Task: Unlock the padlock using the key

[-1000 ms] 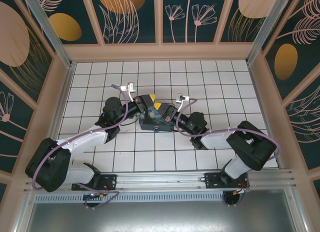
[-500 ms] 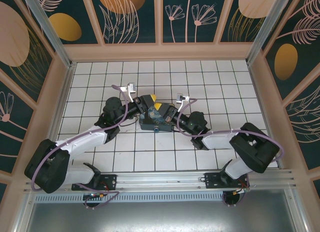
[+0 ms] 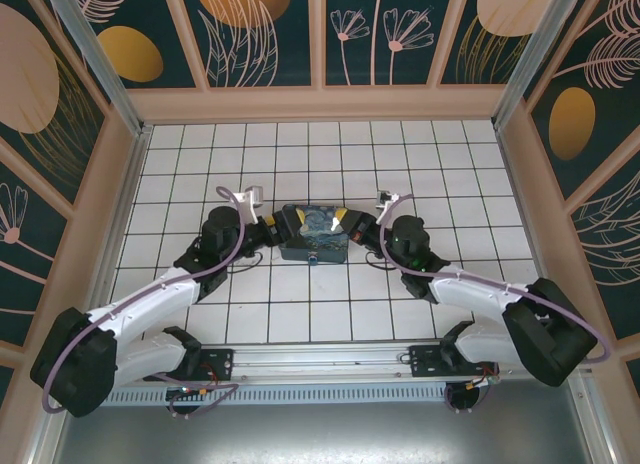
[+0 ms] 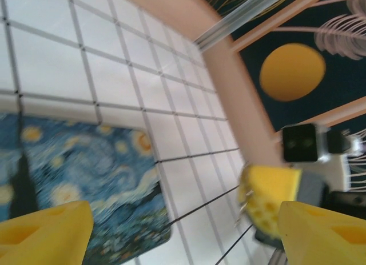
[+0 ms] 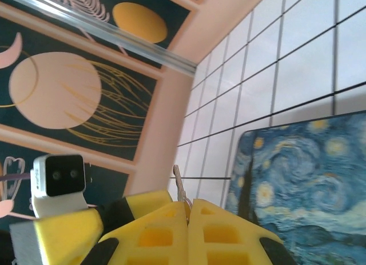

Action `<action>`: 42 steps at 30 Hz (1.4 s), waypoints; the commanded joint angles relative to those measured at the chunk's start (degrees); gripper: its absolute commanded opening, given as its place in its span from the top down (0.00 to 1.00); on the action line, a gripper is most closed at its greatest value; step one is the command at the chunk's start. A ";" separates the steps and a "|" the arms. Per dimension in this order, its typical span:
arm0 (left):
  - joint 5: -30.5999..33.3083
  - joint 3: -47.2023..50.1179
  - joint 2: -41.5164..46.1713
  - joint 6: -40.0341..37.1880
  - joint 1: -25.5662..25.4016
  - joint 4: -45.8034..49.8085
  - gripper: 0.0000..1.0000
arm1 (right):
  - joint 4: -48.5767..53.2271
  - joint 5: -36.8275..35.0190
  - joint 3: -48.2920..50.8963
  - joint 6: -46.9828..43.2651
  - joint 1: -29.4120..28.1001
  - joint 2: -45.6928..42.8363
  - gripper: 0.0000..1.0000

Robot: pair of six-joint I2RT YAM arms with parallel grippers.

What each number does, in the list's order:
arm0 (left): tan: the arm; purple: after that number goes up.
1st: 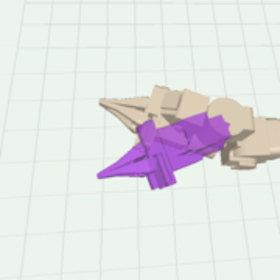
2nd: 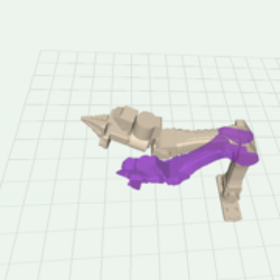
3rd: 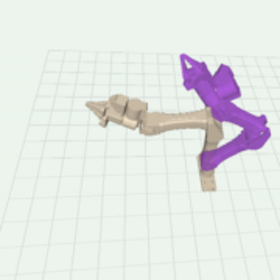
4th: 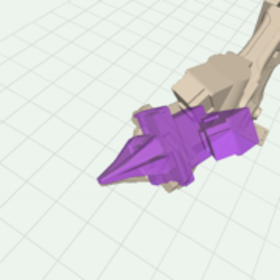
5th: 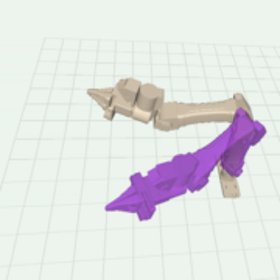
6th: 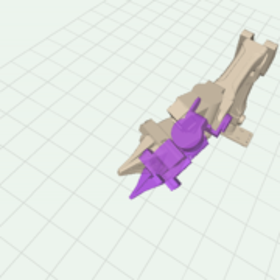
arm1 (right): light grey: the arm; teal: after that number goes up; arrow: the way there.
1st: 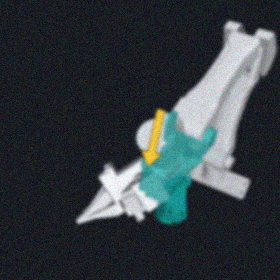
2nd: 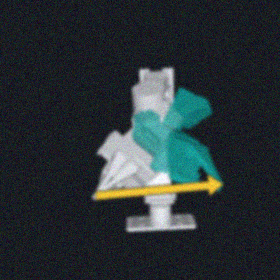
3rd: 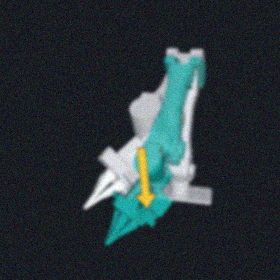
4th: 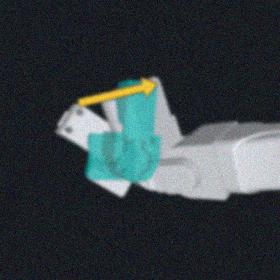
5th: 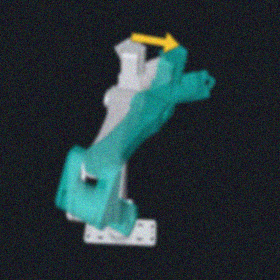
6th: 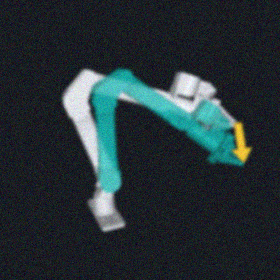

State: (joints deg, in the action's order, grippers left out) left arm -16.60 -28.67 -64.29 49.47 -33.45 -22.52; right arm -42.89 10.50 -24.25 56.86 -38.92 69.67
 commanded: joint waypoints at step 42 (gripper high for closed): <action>8.44 11.94 -17.23 -13.35 -9.77 -23.35 0.41 | 6.17 4.52 -8.24 -1.47 1.03 10.57 1.00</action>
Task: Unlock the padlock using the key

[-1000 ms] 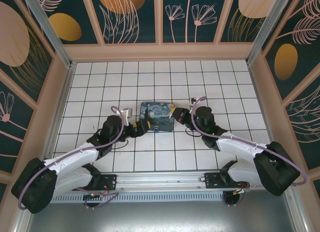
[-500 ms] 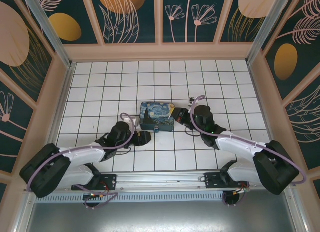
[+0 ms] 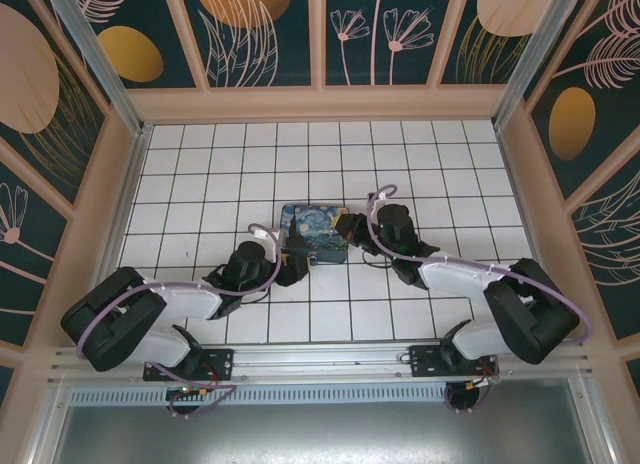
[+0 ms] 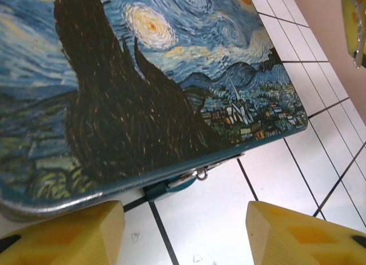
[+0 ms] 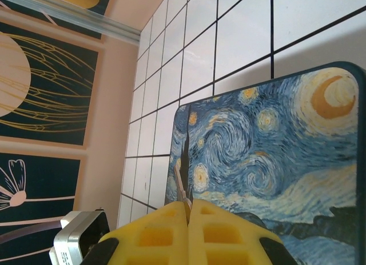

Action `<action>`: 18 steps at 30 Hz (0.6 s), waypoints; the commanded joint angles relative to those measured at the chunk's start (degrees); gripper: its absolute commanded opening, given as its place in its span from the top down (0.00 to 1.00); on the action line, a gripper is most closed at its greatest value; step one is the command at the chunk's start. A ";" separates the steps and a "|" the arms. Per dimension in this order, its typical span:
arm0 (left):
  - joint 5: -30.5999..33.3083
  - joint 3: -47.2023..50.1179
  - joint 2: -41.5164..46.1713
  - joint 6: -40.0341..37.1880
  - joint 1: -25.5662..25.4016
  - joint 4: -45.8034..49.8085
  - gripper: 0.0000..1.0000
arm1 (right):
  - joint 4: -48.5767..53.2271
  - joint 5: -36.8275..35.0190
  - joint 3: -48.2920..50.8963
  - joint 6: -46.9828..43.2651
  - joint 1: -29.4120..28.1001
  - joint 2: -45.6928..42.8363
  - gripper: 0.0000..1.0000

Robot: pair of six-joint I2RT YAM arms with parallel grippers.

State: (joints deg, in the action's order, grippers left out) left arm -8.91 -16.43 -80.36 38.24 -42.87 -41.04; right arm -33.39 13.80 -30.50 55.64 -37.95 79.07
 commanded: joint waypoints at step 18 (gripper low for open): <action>-1.88 2.10 -9.41 -1.76 -0.35 -14.74 0.45 | -7.45 2.28 -4.04 0.69 1.04 8.09 1.00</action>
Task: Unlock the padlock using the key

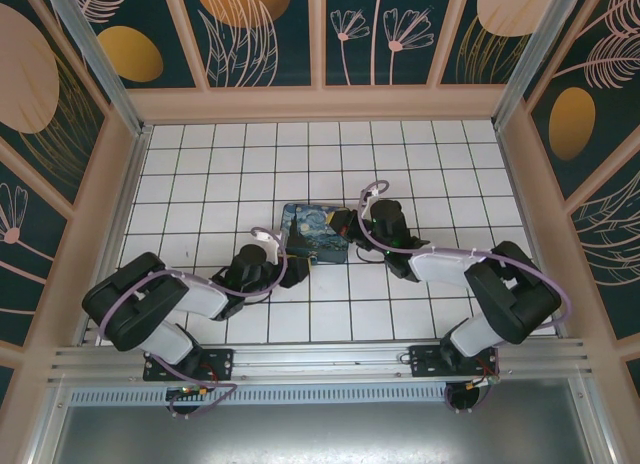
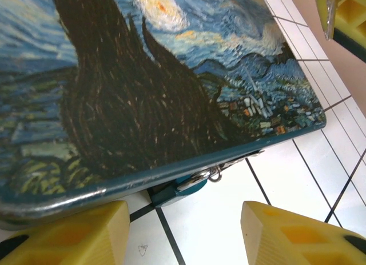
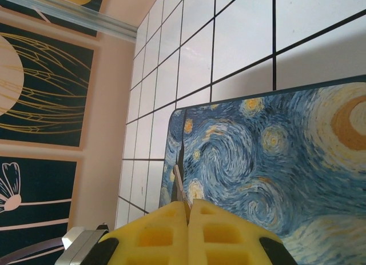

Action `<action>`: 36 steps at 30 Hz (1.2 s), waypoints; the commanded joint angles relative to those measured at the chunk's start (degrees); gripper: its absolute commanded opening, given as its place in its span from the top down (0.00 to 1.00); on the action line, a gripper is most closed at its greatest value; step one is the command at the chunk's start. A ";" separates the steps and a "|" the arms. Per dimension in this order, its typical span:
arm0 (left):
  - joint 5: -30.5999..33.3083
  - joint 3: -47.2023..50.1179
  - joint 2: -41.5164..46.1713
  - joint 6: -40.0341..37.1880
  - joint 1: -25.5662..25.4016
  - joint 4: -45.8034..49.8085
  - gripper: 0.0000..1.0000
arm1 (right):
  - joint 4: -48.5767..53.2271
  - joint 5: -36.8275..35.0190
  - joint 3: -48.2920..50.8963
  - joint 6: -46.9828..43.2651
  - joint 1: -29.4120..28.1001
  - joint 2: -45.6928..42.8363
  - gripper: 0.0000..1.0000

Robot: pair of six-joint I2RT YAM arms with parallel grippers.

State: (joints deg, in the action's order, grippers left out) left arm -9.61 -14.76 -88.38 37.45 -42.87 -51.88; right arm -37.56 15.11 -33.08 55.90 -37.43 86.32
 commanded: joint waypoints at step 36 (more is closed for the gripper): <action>-6.21 -3.38 -12.12 -0.57 -1.56 -13.41 0.49 | -8.10 2.73 -0.93 1.66 0.78 7.26 1.00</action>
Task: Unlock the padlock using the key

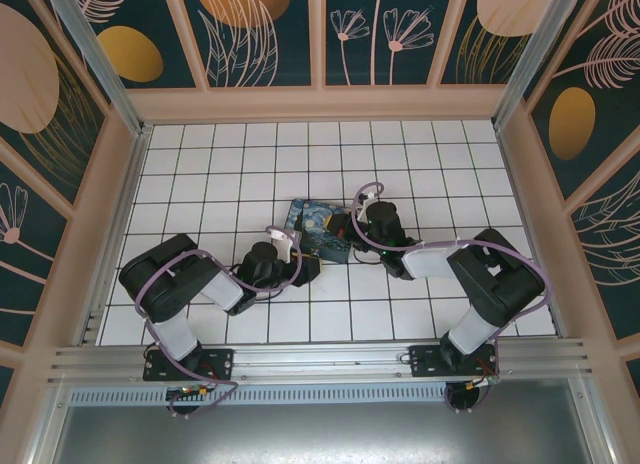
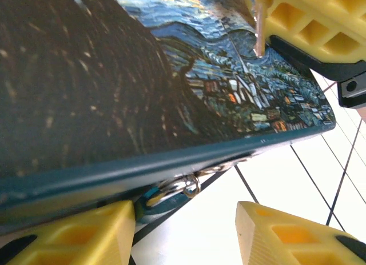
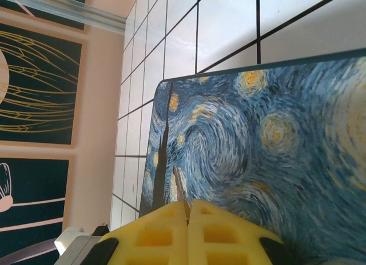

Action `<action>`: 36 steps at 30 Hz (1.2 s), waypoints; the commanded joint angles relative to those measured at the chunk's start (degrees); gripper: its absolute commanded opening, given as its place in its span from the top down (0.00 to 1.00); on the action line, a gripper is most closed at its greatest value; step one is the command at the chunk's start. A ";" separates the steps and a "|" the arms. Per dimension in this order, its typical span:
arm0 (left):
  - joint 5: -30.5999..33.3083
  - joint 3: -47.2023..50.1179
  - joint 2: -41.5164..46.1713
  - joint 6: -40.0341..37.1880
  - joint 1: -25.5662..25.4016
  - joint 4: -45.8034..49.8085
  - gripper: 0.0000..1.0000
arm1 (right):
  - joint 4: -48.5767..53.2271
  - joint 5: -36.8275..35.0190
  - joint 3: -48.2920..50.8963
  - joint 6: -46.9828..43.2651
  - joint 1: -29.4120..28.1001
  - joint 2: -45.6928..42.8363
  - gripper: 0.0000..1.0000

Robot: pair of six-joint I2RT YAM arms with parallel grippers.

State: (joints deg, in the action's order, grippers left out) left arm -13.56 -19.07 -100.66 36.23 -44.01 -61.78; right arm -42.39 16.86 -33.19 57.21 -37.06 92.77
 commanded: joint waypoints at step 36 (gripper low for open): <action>-1.81 0.18 0.55 3.36 -0.54 -4.66 0.46 | -5.75 1.65 -0.56 1.75 0.33 2.31 1.00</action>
State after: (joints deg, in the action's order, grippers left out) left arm -15.18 -18.17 -97.76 39.07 -44.27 -64.82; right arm -45.28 17.43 -33.19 58.00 -37.06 94.15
